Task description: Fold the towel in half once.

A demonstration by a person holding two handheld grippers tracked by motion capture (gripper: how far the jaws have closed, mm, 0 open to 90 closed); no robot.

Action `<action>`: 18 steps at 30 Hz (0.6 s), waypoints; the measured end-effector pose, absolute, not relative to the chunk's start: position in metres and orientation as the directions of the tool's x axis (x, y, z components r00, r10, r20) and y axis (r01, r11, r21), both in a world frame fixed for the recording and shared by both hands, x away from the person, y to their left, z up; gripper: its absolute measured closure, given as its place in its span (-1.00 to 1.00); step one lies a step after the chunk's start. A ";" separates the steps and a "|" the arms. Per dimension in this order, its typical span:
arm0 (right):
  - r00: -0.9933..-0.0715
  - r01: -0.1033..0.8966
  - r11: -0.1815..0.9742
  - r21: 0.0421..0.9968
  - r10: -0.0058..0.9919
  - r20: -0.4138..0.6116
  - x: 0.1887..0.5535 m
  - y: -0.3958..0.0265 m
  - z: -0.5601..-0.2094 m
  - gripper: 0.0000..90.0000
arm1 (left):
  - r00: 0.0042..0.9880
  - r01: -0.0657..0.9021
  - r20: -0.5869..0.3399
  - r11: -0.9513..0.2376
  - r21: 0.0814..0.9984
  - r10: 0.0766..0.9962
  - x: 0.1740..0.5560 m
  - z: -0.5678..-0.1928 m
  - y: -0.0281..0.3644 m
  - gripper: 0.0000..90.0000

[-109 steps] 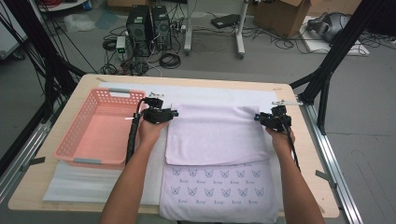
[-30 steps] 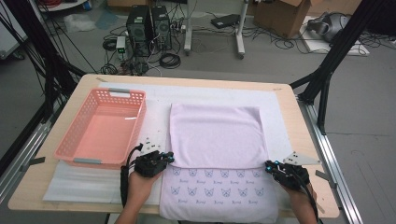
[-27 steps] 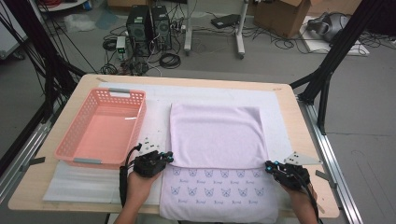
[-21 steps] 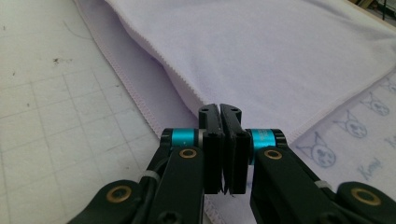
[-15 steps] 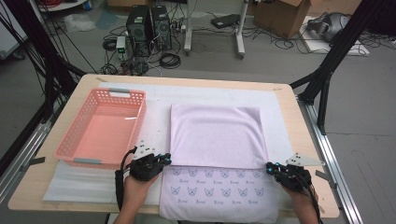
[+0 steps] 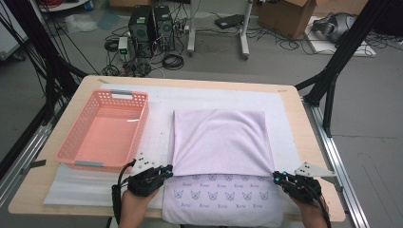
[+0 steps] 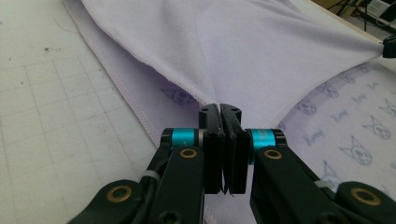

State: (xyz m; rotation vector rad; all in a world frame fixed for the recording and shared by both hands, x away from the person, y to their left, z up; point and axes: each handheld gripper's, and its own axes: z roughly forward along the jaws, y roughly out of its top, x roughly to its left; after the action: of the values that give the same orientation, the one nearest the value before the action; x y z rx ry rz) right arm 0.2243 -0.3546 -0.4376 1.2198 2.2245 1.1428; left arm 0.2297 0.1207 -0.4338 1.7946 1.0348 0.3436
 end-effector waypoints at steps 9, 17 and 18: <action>-0.571 0.545 0.316 0.777 0.818 0.068 0.210 -0.354 -0.438 0.87 | 0.605 0.485 -0.220 -0.135 0.864 0.765 0.215 -0.434 0.123 0.94; -0.594 0.538 0.335 0.774 0.802 0.067 0.188 -0.355 -0.435 0.87 | 0.615 0.481 -0.219 -0.141 0.865 0.758 0.195 -0.435 0.127 0.94; -0.595 0.540 0.339 0.770 0.801 0.065 0.185 -0.354 -0.435 0.88 | 0.616 0.481 -0.219 -0.141 0.865 0.757 0.193 -0.435 0.126 0.94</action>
State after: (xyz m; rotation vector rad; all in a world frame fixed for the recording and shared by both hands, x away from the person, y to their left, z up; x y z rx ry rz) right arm 0.1853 -0.3541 -0.4349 1.1919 2.2832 1.1235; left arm 0.1930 0.1264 -0.4350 1.7921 1.0046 0.3283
